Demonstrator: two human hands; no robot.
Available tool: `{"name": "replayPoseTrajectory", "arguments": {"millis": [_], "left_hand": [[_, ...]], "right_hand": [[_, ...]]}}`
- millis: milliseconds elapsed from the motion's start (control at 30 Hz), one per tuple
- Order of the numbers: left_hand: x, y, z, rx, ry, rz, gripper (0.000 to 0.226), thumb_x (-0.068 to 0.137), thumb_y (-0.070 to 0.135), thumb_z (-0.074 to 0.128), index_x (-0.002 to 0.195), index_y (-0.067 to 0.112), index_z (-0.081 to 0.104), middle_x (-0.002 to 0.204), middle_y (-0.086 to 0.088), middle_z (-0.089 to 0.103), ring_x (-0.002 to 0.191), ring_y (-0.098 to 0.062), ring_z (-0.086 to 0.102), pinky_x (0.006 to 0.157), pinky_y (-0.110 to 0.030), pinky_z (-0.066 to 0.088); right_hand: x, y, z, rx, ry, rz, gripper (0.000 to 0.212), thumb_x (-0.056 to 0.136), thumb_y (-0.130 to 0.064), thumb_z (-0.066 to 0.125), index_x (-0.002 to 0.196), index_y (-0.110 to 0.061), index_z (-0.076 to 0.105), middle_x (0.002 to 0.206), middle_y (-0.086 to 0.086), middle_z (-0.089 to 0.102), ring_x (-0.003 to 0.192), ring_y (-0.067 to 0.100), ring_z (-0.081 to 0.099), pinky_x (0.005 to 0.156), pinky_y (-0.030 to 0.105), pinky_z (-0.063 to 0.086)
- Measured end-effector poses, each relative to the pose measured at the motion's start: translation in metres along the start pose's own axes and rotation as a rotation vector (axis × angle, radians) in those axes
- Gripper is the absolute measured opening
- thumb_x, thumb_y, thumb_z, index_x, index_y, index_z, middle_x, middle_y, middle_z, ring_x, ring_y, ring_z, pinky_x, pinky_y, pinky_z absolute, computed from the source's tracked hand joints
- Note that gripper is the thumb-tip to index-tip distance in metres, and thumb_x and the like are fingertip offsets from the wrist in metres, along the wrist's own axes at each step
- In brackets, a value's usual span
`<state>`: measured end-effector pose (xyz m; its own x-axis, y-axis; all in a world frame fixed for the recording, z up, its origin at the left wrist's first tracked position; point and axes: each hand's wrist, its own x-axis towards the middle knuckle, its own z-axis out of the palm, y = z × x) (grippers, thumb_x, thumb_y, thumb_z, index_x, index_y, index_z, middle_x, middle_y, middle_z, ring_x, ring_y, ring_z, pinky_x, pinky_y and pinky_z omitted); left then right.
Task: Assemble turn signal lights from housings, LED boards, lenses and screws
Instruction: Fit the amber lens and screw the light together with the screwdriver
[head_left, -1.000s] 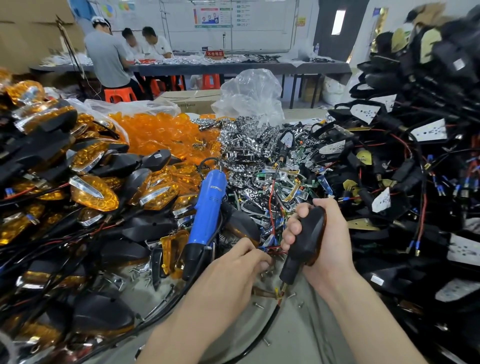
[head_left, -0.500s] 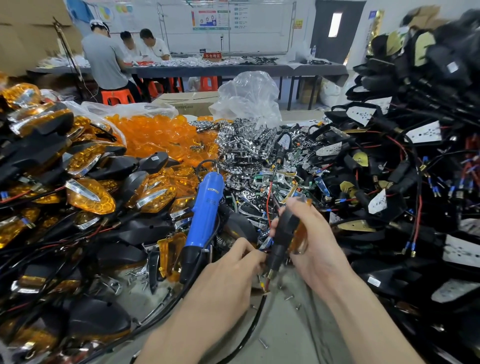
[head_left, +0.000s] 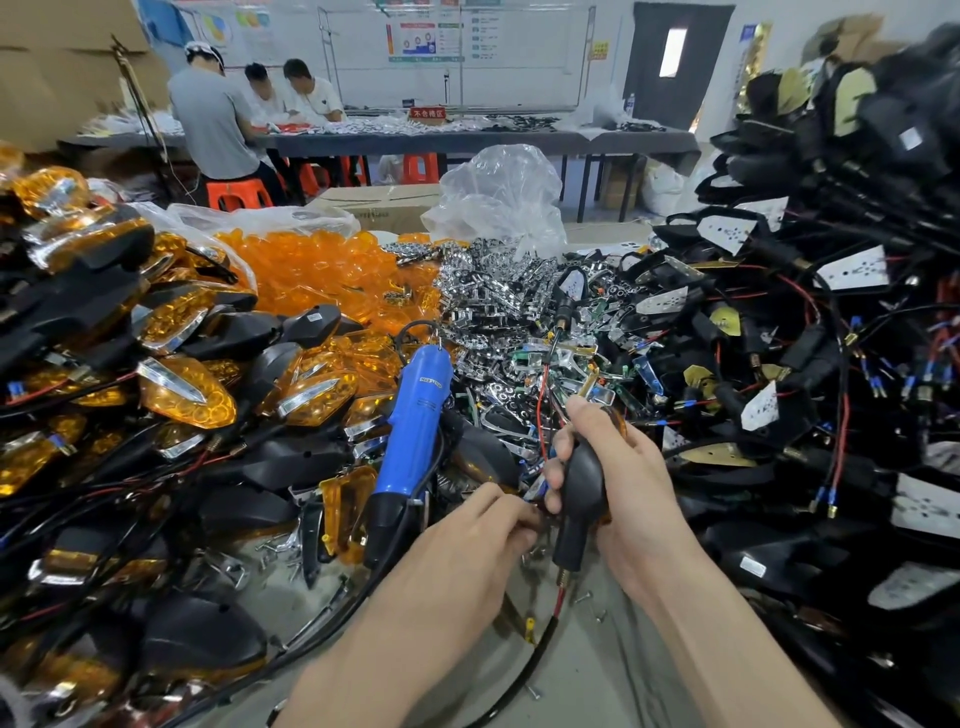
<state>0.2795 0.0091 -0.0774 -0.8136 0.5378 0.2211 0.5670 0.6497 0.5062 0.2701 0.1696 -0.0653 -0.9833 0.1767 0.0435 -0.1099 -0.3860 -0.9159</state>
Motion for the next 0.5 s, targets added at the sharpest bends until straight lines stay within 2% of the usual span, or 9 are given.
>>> {"name": "replayPoseTrajectory", "arguments": {"millis": [100,200,333,400,500], "left_hand": [[0.0,0.001,-0.002,-0.074,0.064,0.016,0.018,0.102,0.028,0.053,0.111,0.018,0.065,0.106,0.01,0.057,0.095,-0.009,0.058,0.086,-0.032,0.046],[-0.002,0.002,-0.004,-0.113,0.12,0.088,0.017,0.099,0.026,0.06,0.106,0.014,0.07,0.097,0.007,0.06,0.085,-0.011,0.058,0.08,-0.03,0.047],[-0.002,0.006,-0.009,-0.114,0.204,0.167,0.02,0.095,0.024,0.061,0.099,0.01,0.075,0.088,0.001,0.062,0.075,-0.01,0.057,0.07,-0.014,0.045],[-0.002,0.007,-0.011,-0.114,0.259,0.158,0.026,0.094,0.026,0.054,0.1,0.012,0.075,0.09,0.002,0.063,0.078,-0.01,0.059,0.071,-0.014,0.045],[-0.002,0.009,-0.012,-0.146,0.367,0.145,0.023,0.096,0.019,0.054,0.107,0.016,0.073,0.095,0.006,0.061,0.087,-0.004,0.059,0.076,-0.012,0.045]], "right_hand": [[0.001,0.001,0.002,0.034,0.004,-0.02,0.032,0.088,-0.042,0.07,0.063,-0.023,0.064,0.062,0.004,0.058,0.046,0.021,0.053,0.044,0.03,0.047],[0.001,0.002,0.003,0.021,0.002,-0.014,0.032,0.089,-0.041,0.066,0.062,-0.024,0.064,0.062,0.004,0.058,0.046,0.021,0.052,0.045,0.03,0.047],[-0.001,0.001,0.003,0.078,0.013,-0.015,0.031,0.096,-0.032,0.063,0.067,-0.021,0.062,0.067,0.005,0.057,0.049,0.021,0.053,0.045,0.031,0.048],[0.0,0.001,0.003,0.097,0.022,-0.02,0.034,0.099,-0.029,0.061,0.066,-0.021,0.062,0.068,0.006,0.056,0.05,0.021,0.053,0.044,0.031,0.047],[0.0,0.001,0.004,0.12,0.021,-0.027,0.036,0.1,-0.027,0.059,0.065,-0.021,0.062,0.066,0.006,0.056,0.048,0.022,0.054,0.042,0.031,0.046]]}}
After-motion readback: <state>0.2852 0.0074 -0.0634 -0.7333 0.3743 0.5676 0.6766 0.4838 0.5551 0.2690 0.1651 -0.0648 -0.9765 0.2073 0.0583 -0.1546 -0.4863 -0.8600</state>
